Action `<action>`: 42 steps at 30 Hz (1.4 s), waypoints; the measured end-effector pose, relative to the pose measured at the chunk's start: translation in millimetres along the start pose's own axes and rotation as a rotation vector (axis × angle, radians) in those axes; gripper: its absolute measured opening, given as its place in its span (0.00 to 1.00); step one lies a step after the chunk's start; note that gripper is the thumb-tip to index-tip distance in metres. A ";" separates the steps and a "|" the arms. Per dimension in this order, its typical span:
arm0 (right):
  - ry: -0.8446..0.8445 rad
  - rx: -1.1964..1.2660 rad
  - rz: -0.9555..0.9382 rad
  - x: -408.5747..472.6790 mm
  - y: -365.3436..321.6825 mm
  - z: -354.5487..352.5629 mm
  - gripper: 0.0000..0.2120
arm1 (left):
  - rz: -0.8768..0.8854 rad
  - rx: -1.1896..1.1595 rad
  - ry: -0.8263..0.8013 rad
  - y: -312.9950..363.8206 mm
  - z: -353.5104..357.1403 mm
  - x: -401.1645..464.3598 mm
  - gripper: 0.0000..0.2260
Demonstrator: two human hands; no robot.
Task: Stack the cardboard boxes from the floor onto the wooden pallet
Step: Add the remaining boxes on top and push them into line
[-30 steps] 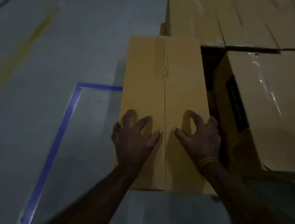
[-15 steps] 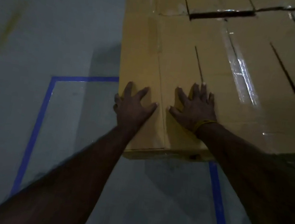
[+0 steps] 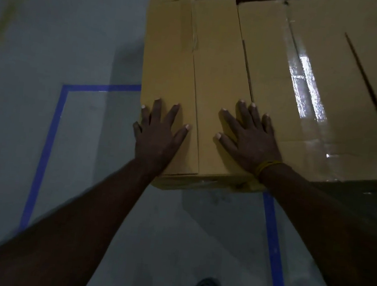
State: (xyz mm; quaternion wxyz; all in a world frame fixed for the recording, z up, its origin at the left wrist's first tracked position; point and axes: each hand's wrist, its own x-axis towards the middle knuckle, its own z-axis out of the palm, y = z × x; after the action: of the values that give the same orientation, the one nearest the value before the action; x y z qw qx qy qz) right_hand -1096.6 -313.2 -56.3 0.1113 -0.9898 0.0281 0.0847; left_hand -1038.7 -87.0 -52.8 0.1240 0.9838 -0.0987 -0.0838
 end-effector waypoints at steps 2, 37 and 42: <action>0.032 -0.006 0.001 -9.4 1.0 4.7 0.33 | 0.014 0.004 0.031 -2.7 4.2 -15.3 0.28; -0.246 -0.115 -0.100 -66.0 -24.3 -5.2 0.41 | 0.226 0.253 -0.354 -29.6 -6.6 -53.3 0.34; -0.088 -0.111 -0.062 -104.5 36.1 8.8 0.43 | 0.183 0.211 -0.416 -25.2 -8.0 -44.7 0.35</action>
State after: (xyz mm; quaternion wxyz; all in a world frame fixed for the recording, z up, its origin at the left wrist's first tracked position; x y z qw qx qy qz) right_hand -1203.5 -342.5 -54.4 0.0600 -0.9901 -0.0124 0.1262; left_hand -1076.1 -51.6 -45.4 0.0048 0.9398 -0.2190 -0.2622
